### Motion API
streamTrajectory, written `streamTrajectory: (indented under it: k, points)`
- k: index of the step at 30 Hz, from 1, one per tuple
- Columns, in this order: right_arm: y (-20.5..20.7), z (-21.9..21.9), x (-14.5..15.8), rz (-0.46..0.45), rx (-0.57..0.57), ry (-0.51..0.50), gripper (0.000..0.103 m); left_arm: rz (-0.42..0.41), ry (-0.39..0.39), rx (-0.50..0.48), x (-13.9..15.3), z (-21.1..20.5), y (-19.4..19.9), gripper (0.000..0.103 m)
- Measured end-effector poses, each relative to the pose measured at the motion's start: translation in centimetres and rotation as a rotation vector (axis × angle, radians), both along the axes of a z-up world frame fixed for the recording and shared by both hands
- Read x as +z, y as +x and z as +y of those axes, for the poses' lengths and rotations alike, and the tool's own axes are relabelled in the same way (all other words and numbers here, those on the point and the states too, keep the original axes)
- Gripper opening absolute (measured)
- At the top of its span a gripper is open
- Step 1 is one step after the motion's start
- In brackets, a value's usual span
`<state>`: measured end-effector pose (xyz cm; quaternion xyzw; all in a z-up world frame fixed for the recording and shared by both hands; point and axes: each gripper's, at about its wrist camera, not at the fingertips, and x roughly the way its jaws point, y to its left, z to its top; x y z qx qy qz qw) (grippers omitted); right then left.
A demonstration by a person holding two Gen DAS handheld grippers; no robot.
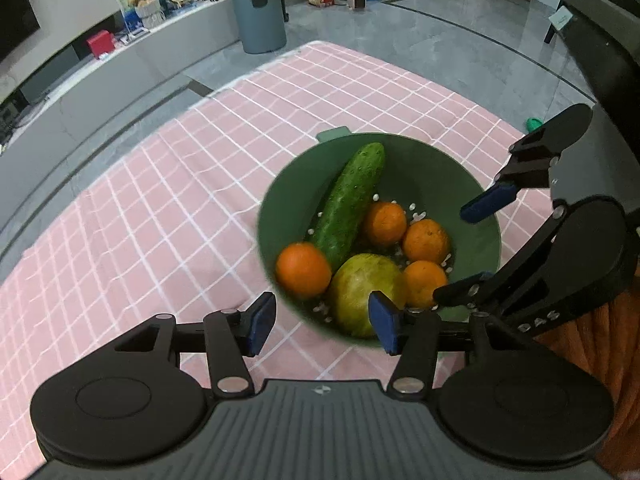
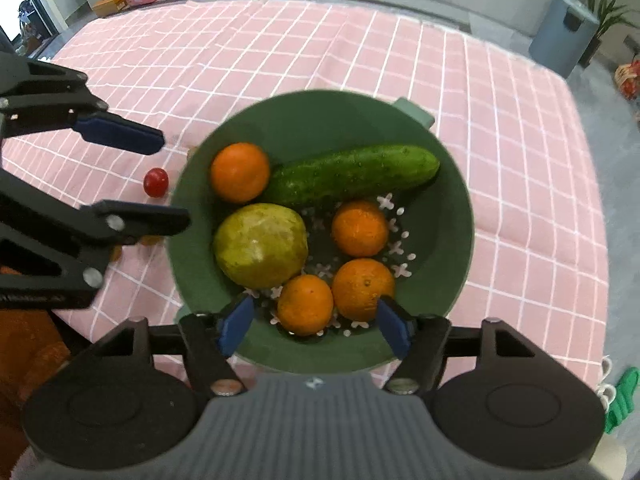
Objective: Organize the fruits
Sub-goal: 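Move both open tools away from the colander toward the small brown fruits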
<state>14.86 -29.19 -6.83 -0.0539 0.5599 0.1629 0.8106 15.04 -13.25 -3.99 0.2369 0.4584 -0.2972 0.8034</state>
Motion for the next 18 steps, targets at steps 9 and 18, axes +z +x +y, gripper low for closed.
streamTrajectory:
  k: [9, 18]
  points:
    - [-1.7, 3.1, 2.6, -0.074, 0.030, 0.026, 0.073, -0.054, 0.037, 0.044, 1.3, 5.4, -1.4, 0.064]
    - [-1.7, 8.5, 5.3, -0.183, 0.133, 0.070, 0.072, -0.041, -0.044, 0.106, 2.8, 12.2, -1.5, 0.064]
